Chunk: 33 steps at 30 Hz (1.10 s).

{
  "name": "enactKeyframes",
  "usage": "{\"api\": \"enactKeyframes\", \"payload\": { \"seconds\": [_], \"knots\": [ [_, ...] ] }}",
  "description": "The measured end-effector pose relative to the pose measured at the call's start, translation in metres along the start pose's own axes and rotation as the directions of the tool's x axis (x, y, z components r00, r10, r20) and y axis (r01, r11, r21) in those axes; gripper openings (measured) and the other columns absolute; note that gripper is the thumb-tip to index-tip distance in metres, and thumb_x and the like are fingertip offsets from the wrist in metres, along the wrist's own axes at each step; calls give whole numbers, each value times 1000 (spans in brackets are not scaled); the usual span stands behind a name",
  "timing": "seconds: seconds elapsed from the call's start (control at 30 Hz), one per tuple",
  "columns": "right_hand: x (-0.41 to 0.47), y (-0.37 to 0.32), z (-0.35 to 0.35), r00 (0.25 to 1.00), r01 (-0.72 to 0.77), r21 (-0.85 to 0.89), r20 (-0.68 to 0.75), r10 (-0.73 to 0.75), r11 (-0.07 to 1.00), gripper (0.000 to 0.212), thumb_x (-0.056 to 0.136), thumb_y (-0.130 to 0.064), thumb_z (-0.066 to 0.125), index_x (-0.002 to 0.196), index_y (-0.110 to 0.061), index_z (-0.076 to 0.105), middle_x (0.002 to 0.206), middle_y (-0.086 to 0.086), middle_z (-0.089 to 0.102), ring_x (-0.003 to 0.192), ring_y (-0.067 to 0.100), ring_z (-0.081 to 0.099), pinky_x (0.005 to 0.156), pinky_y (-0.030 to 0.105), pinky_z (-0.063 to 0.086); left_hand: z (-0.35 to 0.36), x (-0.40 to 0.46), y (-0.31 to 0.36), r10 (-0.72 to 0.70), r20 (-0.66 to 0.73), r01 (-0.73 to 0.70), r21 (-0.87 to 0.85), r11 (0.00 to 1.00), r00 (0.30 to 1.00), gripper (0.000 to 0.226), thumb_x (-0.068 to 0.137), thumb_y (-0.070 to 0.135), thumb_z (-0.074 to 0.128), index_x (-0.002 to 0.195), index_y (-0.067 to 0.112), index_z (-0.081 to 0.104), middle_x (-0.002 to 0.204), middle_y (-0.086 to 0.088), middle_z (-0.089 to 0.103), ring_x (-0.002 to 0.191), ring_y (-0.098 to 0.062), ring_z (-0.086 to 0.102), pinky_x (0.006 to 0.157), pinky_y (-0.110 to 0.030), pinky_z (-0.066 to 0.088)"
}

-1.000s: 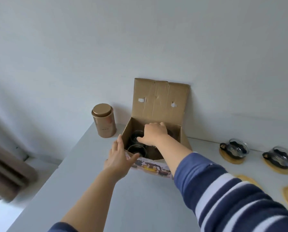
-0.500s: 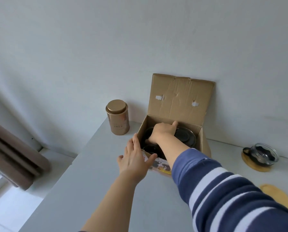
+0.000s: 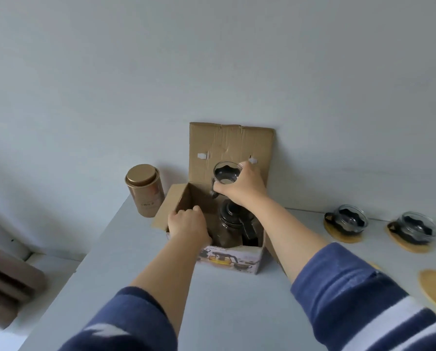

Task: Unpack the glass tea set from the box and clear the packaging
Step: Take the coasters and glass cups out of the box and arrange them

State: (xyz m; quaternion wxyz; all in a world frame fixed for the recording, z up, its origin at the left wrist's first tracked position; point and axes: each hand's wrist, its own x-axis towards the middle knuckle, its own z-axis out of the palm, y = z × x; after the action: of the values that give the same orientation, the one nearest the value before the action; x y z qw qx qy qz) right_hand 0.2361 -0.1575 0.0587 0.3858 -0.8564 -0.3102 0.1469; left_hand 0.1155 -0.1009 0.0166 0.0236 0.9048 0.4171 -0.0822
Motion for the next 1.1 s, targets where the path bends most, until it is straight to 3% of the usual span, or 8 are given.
{"api": "enactKeyframes", "payload": {
  "seconds": [0.13,0.33,0.47,0.6,0.7,0.8,0.97,1.1],
  "knots": [
    [-16,24,-14,994,-42,155,-97,58,987,84,69,-45,78,137,-21,35,131,5,36,110,17,48,80,22,40,4,20,9,-90,311,76,57,995,946,90,87,23,63,153,15,2,139,-8,49,129,-30,48,111,-41,37],
    [-31,53,-21,976,-25,294,-199,87,955,76,63,-47,83,118,-18,39,113,-4,49,101,12,53,78,19,41,20,35,12,-64,382,34,83,996,922,69,92,14,54,151,9,19,147,-11,41,133,-31,41,111,-40,37],
    [-36,61,-25,973,-49,370,-192,128,928,90,66,-47,82,130,-14,29,116,-4,47,102,14,51,77,19,39,17,36,10,-82,366,69,50,996,927,72,89,13,56,149,5,18,136,-13,47,124,-31,50,106,-39,43],
    [-43,64,-24,977,-45,435,-170,131,899,93,67,-42,83,135,-16,26,117,-7,41,107,12,46,86,21,37,6,25,0,-54,269,63,-23,998,962,67,79,28,71,134,9,38,103,-5,54,104,-26,58,93,-37,52],
    [-47,64,-23,982,-45,477,-140,126,878,85,64,-40,86,130,-21,36,116,-10,46,108,10,48,87,21,39,-5,18,-11,-15,176,40,-137,990,984,73,65,44,79,119,13,43,95,0,55,89,-20,58,73,-30,55],
    [-48,62,-20,986,-49,506,-111,122,861,82,63,-37,87,128,-20,38,114,-9,48,105,9,49,86,20,39,-15,11,-23,31,91,-11,-205,979,995,72,57,52,77,113,17,46,94,4,57,86,-16,57,67,-29,54],
    [-51,68,-21,970,-110,622,-103,221,775,88,58,-37,90,128,-20,39,117,-6,51,112,18,54,99,43,50,-38,-5,-28,33,-81,-58,-321,945,996,84,56,59,72,127,27,41,121,6,53,102,-18,56,84,-39,54],
    [-56,74,-35,958,-104,655,-137,253,748,95,54,-33,92,131,-21,37,124,-2,50,115,20,53,101,44,48,-56,-12,-11,69,-217,-158,-426,891,974,88,61,56,73,136,29,36,131,8,53,118,-20,51,96,-45,47]
  ]
}}
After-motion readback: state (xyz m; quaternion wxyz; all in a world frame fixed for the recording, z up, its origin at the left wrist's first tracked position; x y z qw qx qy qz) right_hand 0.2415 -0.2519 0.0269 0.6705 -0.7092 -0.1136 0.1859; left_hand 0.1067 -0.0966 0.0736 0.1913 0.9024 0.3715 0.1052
